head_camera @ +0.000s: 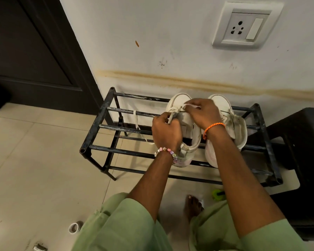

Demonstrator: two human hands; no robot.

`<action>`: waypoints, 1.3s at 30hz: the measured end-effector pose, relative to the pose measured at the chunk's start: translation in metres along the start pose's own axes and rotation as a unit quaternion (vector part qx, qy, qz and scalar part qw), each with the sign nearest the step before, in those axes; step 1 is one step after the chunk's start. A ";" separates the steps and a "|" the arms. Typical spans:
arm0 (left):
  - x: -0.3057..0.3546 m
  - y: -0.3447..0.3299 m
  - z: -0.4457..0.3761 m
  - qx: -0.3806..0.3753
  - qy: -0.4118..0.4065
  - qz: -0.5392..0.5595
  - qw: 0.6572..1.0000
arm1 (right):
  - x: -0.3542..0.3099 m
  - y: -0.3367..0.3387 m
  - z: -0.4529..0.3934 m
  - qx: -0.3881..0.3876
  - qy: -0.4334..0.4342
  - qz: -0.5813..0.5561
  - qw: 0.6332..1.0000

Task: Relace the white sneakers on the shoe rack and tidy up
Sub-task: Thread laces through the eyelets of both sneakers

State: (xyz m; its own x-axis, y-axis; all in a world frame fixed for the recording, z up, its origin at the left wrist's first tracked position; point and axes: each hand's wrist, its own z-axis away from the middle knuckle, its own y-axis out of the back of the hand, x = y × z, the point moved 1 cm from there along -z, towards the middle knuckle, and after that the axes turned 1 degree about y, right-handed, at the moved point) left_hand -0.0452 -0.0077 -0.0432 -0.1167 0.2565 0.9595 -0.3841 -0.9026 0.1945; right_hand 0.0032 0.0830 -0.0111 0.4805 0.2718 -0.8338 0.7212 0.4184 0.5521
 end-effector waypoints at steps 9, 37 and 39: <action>0.001 0.000 0.001 -0.003 0.007 0.006 1.000 | -0.025 0.026 0.001 -0.042 -0.087 -0.504 0.859; -0.005 -0.002 -0.002 -0.002 0.010 0.016 1.000 | -0.021 0.027 -0.003 -0.038 -0.040 -0.423 0.905; -0.005 -0.002 -0.003 -0.001 0.007 0.012 1.000 | -0.018 0.022 -0.005 -0.053 -0.066 -0.453 0.888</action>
State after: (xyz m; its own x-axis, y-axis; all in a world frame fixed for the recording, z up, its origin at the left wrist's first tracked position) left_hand -0.0462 -0.0060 -0.0486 -0.1377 0.2400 0.9610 -0.3838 -0.9073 0.1716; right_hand 0.0079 0.0914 0.0154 -0.2131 -0.3185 -0.9237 0.7941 0.4943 -0.3536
